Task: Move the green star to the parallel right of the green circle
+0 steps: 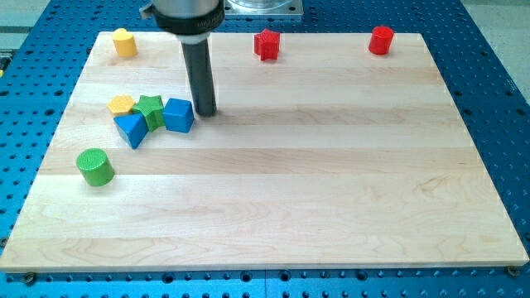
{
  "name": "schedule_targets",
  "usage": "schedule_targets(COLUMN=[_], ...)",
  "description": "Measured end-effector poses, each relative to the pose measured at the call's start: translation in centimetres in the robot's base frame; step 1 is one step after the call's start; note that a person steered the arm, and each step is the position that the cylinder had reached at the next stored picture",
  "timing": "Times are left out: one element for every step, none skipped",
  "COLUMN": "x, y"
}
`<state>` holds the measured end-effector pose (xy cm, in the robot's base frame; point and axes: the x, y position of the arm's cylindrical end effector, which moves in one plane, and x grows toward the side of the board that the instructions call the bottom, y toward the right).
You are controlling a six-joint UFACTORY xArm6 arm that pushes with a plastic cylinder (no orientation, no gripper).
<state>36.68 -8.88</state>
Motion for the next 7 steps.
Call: schedule_targets(x=[0.1, 9.8, 12.1, 18.9, 21.5, 19.3, 15.8], y=[-7.5, -6.0, -5.5, -3.3, -10.1, -10.5, -8.4])
